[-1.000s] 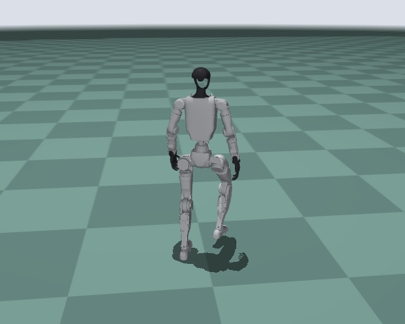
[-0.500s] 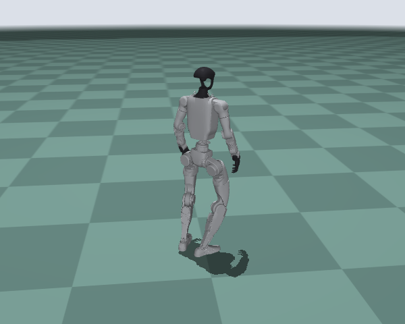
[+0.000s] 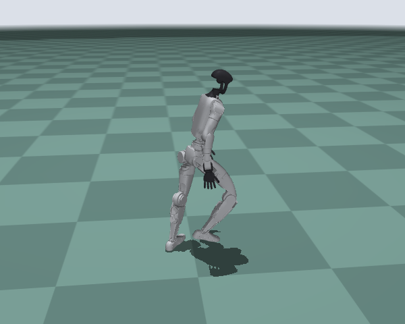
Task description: Run
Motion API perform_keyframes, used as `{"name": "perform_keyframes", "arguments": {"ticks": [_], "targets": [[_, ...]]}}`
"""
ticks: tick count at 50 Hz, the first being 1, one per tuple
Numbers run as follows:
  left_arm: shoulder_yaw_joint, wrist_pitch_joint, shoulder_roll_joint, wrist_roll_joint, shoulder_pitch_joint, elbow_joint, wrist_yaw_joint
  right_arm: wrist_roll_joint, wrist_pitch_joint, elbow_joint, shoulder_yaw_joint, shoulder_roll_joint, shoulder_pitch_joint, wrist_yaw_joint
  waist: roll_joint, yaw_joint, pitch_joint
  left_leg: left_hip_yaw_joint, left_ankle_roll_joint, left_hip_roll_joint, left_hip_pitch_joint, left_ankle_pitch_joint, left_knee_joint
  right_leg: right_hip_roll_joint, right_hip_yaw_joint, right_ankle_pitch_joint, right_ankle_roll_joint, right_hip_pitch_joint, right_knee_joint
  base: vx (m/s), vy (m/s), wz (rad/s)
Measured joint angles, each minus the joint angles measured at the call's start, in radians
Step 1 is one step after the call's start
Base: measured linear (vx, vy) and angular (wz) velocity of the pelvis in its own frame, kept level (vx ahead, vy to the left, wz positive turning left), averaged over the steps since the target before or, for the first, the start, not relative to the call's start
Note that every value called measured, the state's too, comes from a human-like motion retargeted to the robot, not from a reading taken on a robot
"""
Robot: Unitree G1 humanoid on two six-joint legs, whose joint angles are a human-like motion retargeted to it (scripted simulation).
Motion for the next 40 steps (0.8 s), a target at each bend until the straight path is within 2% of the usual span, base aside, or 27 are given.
{"name": "perform_keyframes", "arguments": {"ticks": [4, 6, 8, 10, 12, 15, 17, 20, 23, 25, 27, 29, 30, 32, 33, 35, 37, 38, 40], "targets": [[-0.024, -0.035, -0.003, 0.01, -0.03, -0.084, 0.016, -0.002, -0.009, -0.03, 0.007, -0.001, 0.019, 0.013, 0.027, -0.009, -0.006, -0.027, -0.03, 0.012, 0.037, 0.063, -0.026, 0.058, -0.007, 0.015, 0.005, -0.018, -0.063, 0.51, -0.11, -0.69], [-0.043, -0.055, -0.017, 0.006, -0.017, -0.135, 0.012, -0.017, -0.018, -0.062, 0.018, -0.019, 0.021, 0.016, 0.034, 0.01, -0.005, -0.072, -0.063, 0.038, 0.023, 0.094, 0.079, 0.103, -0.005, 0.007, -0.004, 0.042, -0.118, 0.59, -0.18, -1.0], [-0.056, -0.067, -0.028, 0.003, 0.01, -0.176, 0.002, -0.042, -0.029, -0.106, 0.037, -0.042, 0.013, 0.015, 0.028, 0.045, 0.0, -0.101, -0.089, 0.092, -0.066, 0.087, 0.372, 0.142, 0.0, -0.025, -0.028, 0.128, -0.172, 0.6, -0.17, -1.12], [-0.058, -0.07, -0.031, 0.014, 0.044, -0.209, -0.007, -0.079, -0.044, -0.17, 0.062, -0.072, -0.012, 0.012, 0.045, 0.11, 0.019, -0.105, -0.088, 0.232, -0.239, 0.079, 0.881, 0.209, -0.023, -0.096, -0.083, 0.223, -0.22, 0.62, -0.14, -1.29], [-0.041, -0.062, -0.026, 0.039, 0.07, -0.235, -0.007, -0.131, -0.058, -0.261, 0.089, -0.132, -0.076, 0.007, 0.07, 0.201, 0.034, -0.137, -0.04, 0.367, -0.422, 0.1, 1.305, 0.297, -0.03, -0.167, -0.13, 0.305, -0.281, 0.75, -0.11, -1.34], [0.005, -0.047, 0.001, 0.058, 0.127, -0.273, -0.017, -0.2, -0.075, -0.432, 0.117, -0.24, -0.191, -0.001, 0.054, 0.329, 0.039, -0.183, 0.03, 0.445, -0.687, 0.043, 1.629, 0.358, 0.01, -0.204, -0.143, 0.443, -0.403, 0.94, -0.05, -0.98], [0.03, -0.048, 0.03, 0.051, 0.186, -0.313, -0.041, -0.207, -0.087, -0.57, 0.127, -0.291, -0.226, 0.007, 0.023, 0.398, 0.027, -0.171, 0.039, 0.435, -0.812, 0.016, 1.605, 0.353, 0.036, -0.132, -0.109, 0.555, -0.491, 1.13, 0.04, -0.62], [0.047, -0.054, 0.063, 0.047, 0.275, -0.363, -0.084, -0.205, -0.105, -0.739, 0.155, -0.327, -0.218, 0.041, -0.019, 0.457, -0.003, -0.123, 0.003, 0.365, -0.87, 0.017, 1.354, 0.343, 0.074, 0.092, -0.006, 0.715, -0.571, 1.27, 0.11, -0.23], [0.062, -0.051, 0.064, 0.06, 0.329, -0.377, -0.105, -0.232, -0.103, -0.803, 0.189, -0.318, -0.174, 0.087, -0.052, 0.446, -0.035, -0.094, -0.032, 0.256, -0.793, 0.036, 1.051, 0.291, 0.049, 0.357, 0.063, 0.767, -0.436, 1.37, 0.09, 0.28], [0.075, -0.043, 0.061, 0.063, 0.336, -0.382, -0.095, -0.245, -0.096, -0.794, 0.2, -0.296, -0.141, 0.106, -0.083, 0.413, -0.044, -0.091, 0.003, 0.18, -0.7, -0.003, 0.951, 0.229, 0.031, 0.438, 0.059, 0.735, -0.225, 1.46, 0.04, 0.49], [0.085, -0.037, 0.062, 0.065, 0.313, -0.39, -0.062, -0.261, -0.085, -0.729, 0.196, -0.26, -0.106, 0.097, -0.103, 0.372, -0.04, -0.111, 0.082, 0.134, -0.61, -0.133, 0.973, 0.143, 0.018, 0.392, -0.001, 0.634, 0.053, 1.55, 0.02, 0.29], [0.089, -0.036, 0.059, 0.066, 0.263, -0.399, -0.007, -0.286, -0.078, -0.618, 0.181, -0.213, -0.067, 0.06, -0.12, 0.32, -0.024, -0.14, 0.141, 0.087, -0.51, -0.282, 1.001, 0.067, 0.033, 0.257, -0.064, 0.48, 0.283, 1.62, -0.02, 0.21], [0.088, -0.04, 0.055, 0.063, 0.233, -0.406, 0.026, -0.3, -0.077, -0.555, 0.172, -0.19, -0.043, 0.036, -0.126, 0.291, -0.016, -0.157, 0.153, 0.067, -0.458, -0.347, 1.008, 0.041, 0.045, 0.177, -0.093, 0.392, 0.368, 1.69, -0.08, 0.25], [0.077, -0.057, 0.038, 0.027, 0.181, -0.467, 0.066, -0.313, -0.087, -0.456, 0.13, -0.168, 0.025, 0.03, -0.113, 0.225, -0.018, -0.199, 0.124, 0.039, -0.312, -0.372, 0.916, 0.014, 0.045, 0.068, -0.122, 0.209, 0.353, 1.78, -0.15, 0.26], [0.073, -0.072, 0.029, 0.005, 0.176, -0.522, 0.065, -0.307, -0.089, -0.435, 0.103, -0.173, 0.071, 0.046, -0.092, 0.193, -0.022, -0.228, 0.089, 0.043, -0.22, -0.329, 0.851, 0.016, 0.023, 0.044, -0.124, 0.147, 0.271, 1.87, -0.22, 0.13], [0.06, -0.104, 0.014, -0.035, 0.2, -0.654, 0.037, -0.277, -0.091, -0.429, 0.064, -0.194, 0.166, 0.074, -0.041, 0.14, -0.035, -0.287, -0.009, 0.07, -0.034, -0.121, 0.71, 0.05, -0.037, 0.078, -0.092, 0.096, -0.016, 1.94, -0.28, -0.06], [0.034, -0.134, 0.014, -0.063, 0.243, -0.776, -0.006, -0.257, -0.087, -0.455, 0.039, -0.206, 0.247, 0.086, 0.013, 0.122, -0.068, -0.267, -0.095, 0.157, 0.065, 0.154, 0.688, 0.127, -0.097, 0.229, -0.011, 0.12, -0.397, 1.92, -0.29, -0.4], [0.018, -0.141, 0.018, -0.076, 0.262, -0.829, -0.03, -0.256, -0.083, -0.471, 0.026, -0.213, 0.28, 0.089, 0.043, 0.132, -0.087, -0.238, -0.118, 0.216, 0.078, 0.264, 0.743, 0.175, -0.128, 0.321, 0.022, 0.148, -0.574, 1.89, -0.28, -0.6], [-0.006, -0.14, 0.033, -0.117, 0.28, -0.919, -0.082, -0.253, -0.066, -0.489, 0.003, -0.242, 0.315, 0.106, 0.081, 0.159, -0.106, -0.185, -0.091, 0.33, 0.072, 0.35, 0.957, 0.223, -0.184, 0.414, 0.033, 0.2, -0.723, 1.88, -0.26, -0.59]]}}
